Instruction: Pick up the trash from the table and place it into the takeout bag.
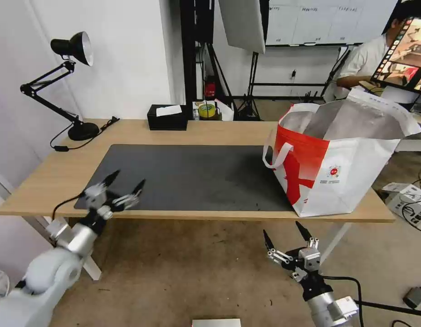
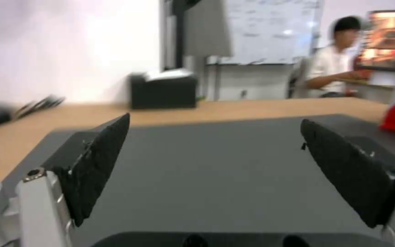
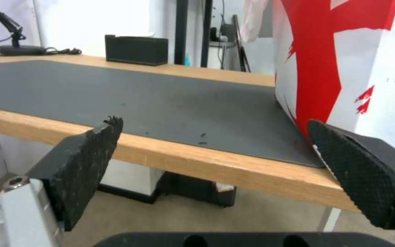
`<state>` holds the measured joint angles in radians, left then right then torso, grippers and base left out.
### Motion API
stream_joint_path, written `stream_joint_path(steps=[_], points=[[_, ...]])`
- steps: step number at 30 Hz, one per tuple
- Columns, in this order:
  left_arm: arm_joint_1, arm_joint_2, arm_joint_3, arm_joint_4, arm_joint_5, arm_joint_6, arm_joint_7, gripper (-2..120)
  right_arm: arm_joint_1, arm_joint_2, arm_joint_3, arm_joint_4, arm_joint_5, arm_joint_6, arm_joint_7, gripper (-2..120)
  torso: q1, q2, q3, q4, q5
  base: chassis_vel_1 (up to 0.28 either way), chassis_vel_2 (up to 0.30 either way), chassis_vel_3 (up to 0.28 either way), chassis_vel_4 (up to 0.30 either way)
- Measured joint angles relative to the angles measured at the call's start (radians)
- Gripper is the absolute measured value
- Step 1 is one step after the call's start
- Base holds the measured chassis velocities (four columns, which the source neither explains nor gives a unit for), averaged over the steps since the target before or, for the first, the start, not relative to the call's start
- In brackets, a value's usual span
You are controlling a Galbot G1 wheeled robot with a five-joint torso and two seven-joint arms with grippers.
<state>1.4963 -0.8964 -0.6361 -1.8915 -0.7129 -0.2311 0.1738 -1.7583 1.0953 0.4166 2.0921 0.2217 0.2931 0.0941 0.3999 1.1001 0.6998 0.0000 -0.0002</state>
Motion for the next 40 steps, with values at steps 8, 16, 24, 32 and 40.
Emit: stream_joint_path(steps=[8, 16, 24, 32, 40], points=[[0.141, -0.125, -0.057, -0.016, 0.068, -0.045, -0.045, 100, 0.000, 0.000, 0.000, 0.000, 0.000, 0.000, 0.000, 100, 0.000, 0.000, 0.000, 0.0000, 0.0002, 0.000, 0.000, 0.000, 0.000], [0.193, -0.177, -0.084, -0.015, 0.108, -0.068, -0.046, 100, 0.000, 0.000, 0.000, 0.000, 0.000, 0.000, 0.000, 100, 0.000, 0.000, 0.000, 0.0000, 0.0003, 0.000, 0.000, 0.000, 0.000], [0.202, -0.178, -0.093, -0.014, 0.111, -0.069, -0.045, 100, 0.000, 0.000, 0.000, 0.000, 0.000, 0.000, 0.000, 100, 0.000, 0.000, 0.000, 0.0000, 0.0002, 0.000, 0.000, 0.000, 0.000], [0.199, -0.176, -0.091, -0.014, 0.110, -0.068, -0.045, 100, 0.000, 0.000, 0.000, 0.000, 0.000, 0.000, 0.000, 100, 0.000, 0.000, 0.000, 0.0000, 0.0002, 0.000, 0.000, 0.000, 0.000], [0.197, -0.175, -0.089, -0.014, 0.109, -0.066, -0.044, 100, 0.000, 0.000, 0.000, 0.000, 0.000, 0.000, 0.000, 100, 0.000, 0.000, 0.000, 0.0000, 0.0002, 0.000, 0.000, 0.000, 0.000]])
